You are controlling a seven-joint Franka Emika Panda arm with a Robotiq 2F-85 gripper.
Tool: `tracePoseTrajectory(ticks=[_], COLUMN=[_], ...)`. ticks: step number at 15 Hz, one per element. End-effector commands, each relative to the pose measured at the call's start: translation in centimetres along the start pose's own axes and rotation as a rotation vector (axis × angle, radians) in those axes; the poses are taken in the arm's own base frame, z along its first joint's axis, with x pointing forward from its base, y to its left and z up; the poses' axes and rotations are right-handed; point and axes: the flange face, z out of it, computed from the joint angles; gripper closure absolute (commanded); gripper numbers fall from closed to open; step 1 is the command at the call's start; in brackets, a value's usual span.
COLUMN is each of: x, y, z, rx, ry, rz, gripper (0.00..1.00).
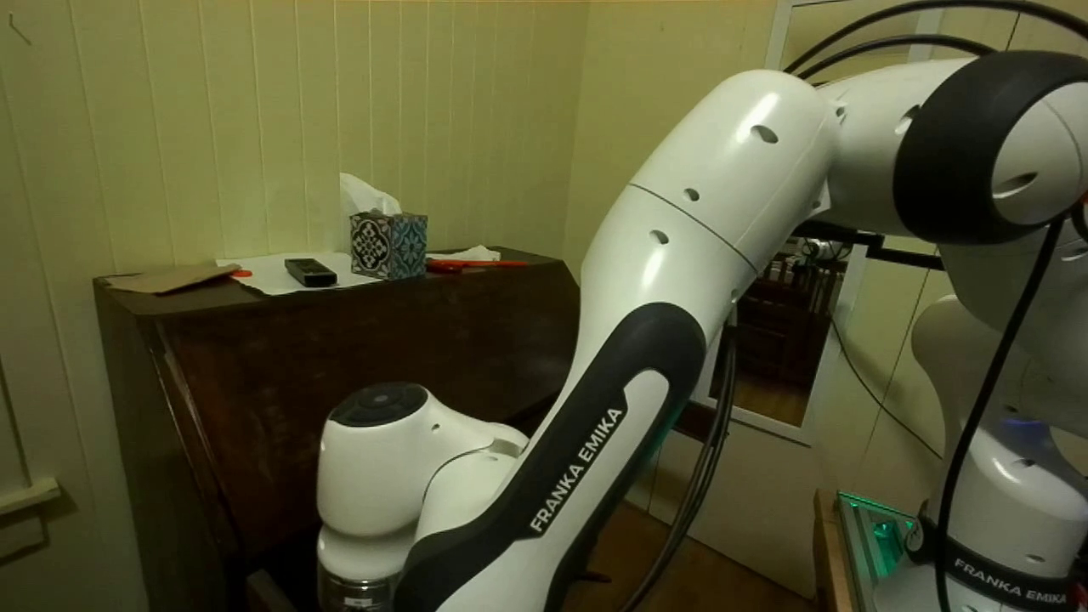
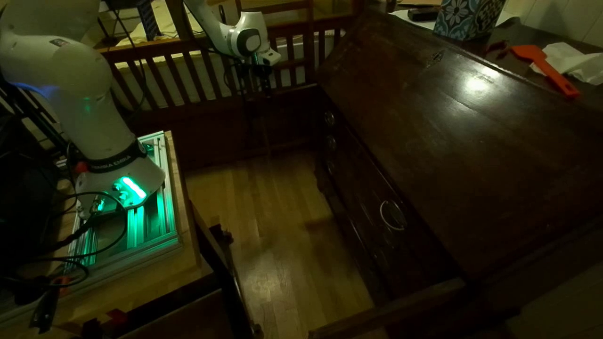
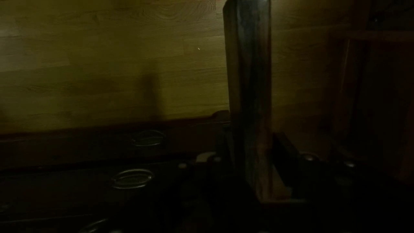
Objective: Push the drawer closed
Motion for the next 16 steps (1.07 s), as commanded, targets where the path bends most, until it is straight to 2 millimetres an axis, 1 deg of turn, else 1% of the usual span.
tracePoseTrajectory(ticks=[1, 2, 4, 5, 6, 7, 8, 12, 16], x=[0.4, 0.4, 0.6, 0.7, 0.8, 0.8, 0.9, 1.4, 3.0], y=[-0.7, -0.8, -1.0, -1.1, -1.2, -1.4, -1.5, -1.6, -1.2], z=[-0.7, -0.8, -0.9, -1.0, -1.2, -1.3, -1.5, -2.7, -3.4], rx=[-0.028, -0.028, -0.023, -0.021, -0.022, -0.02, -0.023, -0.035, -0.031], ry=[0.007, 0.008, 0.015, 0.018, 0.021, 0.024, 0.026, 0.048, 0.07], rz=[-0.01, -0.015, -0.024, -0.03, -0.036, -0.053, -0.059, -0.087, -0.108], gripper=[0.63, 0.63, 0.73, 0.89, 0.98, 0.94, 0.93, 0.94, 0.94])
